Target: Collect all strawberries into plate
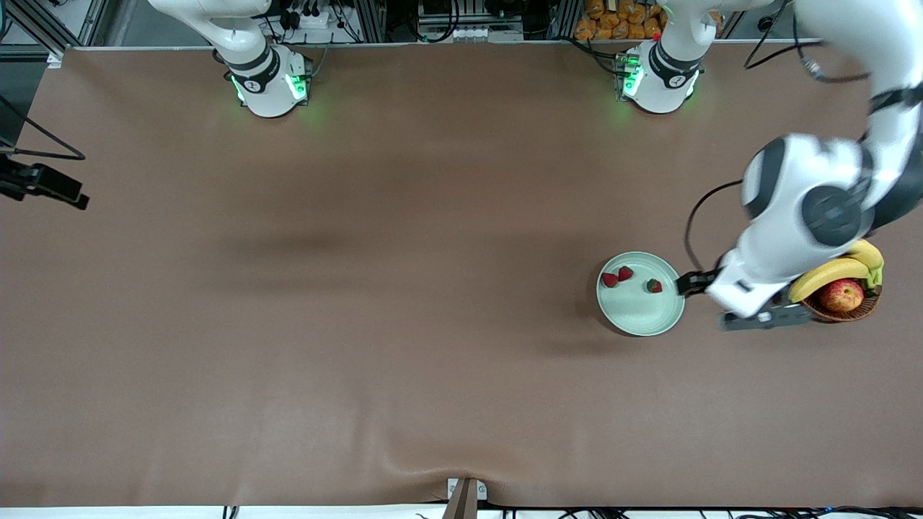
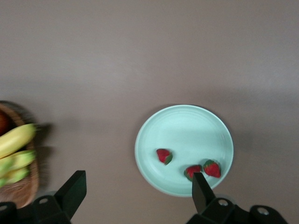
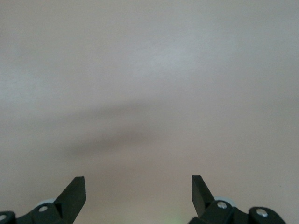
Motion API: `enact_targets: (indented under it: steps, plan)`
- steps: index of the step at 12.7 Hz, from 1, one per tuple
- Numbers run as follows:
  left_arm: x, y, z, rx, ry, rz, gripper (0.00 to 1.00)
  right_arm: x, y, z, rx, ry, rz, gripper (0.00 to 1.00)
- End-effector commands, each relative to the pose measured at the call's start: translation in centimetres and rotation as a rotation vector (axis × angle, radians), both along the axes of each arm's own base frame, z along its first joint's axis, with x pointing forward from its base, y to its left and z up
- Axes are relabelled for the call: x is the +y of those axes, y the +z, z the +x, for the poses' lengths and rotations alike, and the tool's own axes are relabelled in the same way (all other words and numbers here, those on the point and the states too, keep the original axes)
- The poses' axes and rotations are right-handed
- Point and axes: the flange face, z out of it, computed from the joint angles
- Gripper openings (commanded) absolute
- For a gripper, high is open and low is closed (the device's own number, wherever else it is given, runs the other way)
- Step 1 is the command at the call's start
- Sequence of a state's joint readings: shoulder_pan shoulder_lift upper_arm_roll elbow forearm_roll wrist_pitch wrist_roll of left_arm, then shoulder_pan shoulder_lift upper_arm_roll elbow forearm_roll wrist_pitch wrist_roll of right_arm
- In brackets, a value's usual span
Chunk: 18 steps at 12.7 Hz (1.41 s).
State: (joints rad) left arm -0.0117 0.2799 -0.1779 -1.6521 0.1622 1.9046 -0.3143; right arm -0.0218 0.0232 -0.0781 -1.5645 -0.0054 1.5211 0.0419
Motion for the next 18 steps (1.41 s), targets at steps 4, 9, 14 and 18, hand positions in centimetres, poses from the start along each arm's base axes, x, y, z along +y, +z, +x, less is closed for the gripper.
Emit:
enact_targets:
  steps: [4,9,14,18]
  plan:
    - [3.3,16.4,-5.9,-0.055,0.081,-0.033,1.00,2.4,0.7,-0.3,-0.013,0.037,0.055,1.00]
    - [5.8,20.2,-9.9,-0.037,0.040,-0.114,1.00,2.3,0.6,0.6,-0.039,0.049,0.051,1.00]
    - [6.9,20.7,-11.2,-0.016,0.029,-0.103,1.00,2.2,0.9,0.3,-0.030,0.040,0.048,1.00]
    - [6.3,21.4,-11.3,-0.019,0.026,-0.102,1.00,2.0,1.0,-0.4,0.004,0.036,0.052,1.00]
